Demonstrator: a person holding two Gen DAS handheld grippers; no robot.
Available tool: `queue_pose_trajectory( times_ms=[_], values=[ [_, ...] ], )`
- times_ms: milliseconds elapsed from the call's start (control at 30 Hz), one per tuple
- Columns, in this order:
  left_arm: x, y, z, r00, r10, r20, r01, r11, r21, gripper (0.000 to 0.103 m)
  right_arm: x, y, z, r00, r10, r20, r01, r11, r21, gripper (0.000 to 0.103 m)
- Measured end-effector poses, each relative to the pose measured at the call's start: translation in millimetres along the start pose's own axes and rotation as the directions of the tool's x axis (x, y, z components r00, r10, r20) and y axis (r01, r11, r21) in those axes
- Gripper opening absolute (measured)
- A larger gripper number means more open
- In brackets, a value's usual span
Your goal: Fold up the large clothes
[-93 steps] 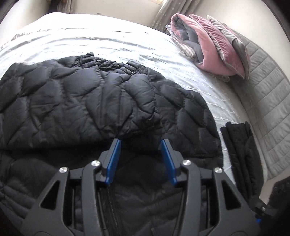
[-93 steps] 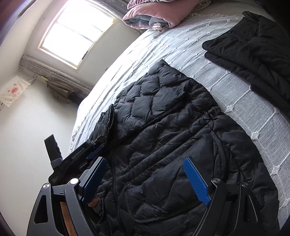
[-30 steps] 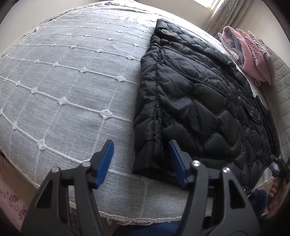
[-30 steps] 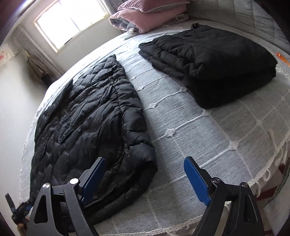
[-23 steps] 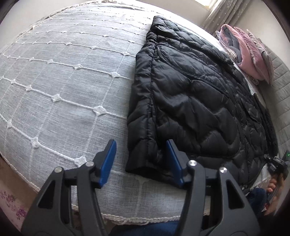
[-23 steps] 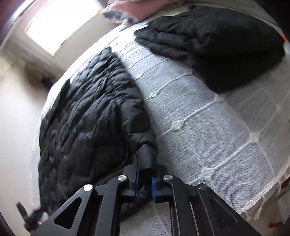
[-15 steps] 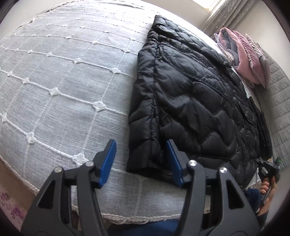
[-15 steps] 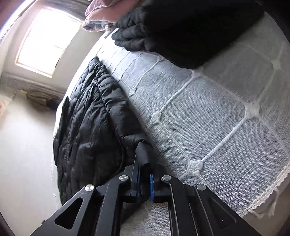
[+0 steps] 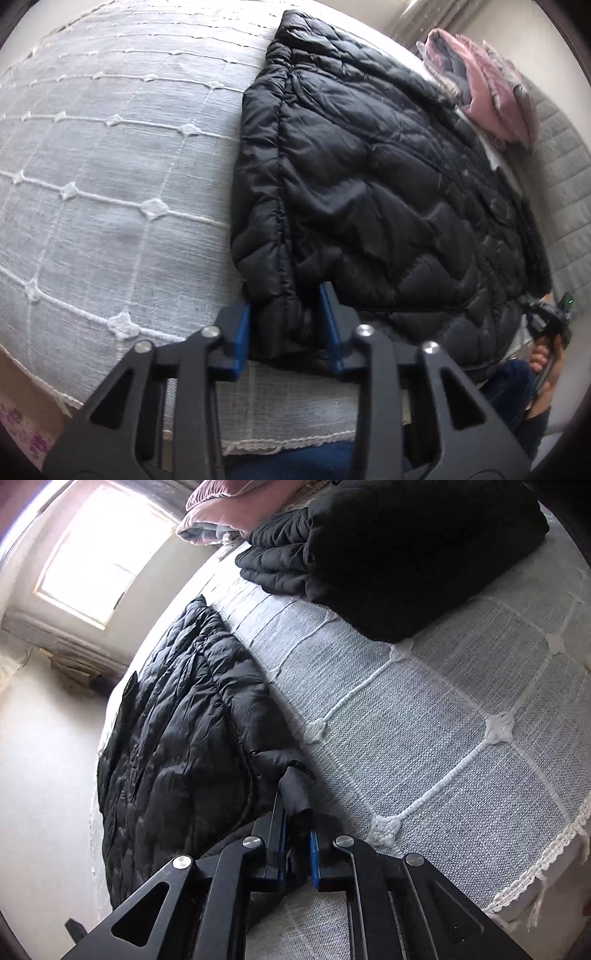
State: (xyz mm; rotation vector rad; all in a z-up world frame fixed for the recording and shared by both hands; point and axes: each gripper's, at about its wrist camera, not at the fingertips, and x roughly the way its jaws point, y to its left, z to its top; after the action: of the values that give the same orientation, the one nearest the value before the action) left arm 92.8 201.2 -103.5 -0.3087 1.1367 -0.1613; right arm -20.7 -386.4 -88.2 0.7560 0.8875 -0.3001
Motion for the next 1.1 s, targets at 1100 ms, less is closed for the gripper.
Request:
queue_pose_trajectory(
  times_ms=[1100],
  values=[
    [-207.6, -32.9, -34.7, 0.898, -0.176, 0.404, 0.175, 0.984, 0.04, 0.007, -192.2, 58.4, -17.4, 0.839, 0.459, 0.293, -0.373, 0.876, -0.305, 0.001]
  ],
)
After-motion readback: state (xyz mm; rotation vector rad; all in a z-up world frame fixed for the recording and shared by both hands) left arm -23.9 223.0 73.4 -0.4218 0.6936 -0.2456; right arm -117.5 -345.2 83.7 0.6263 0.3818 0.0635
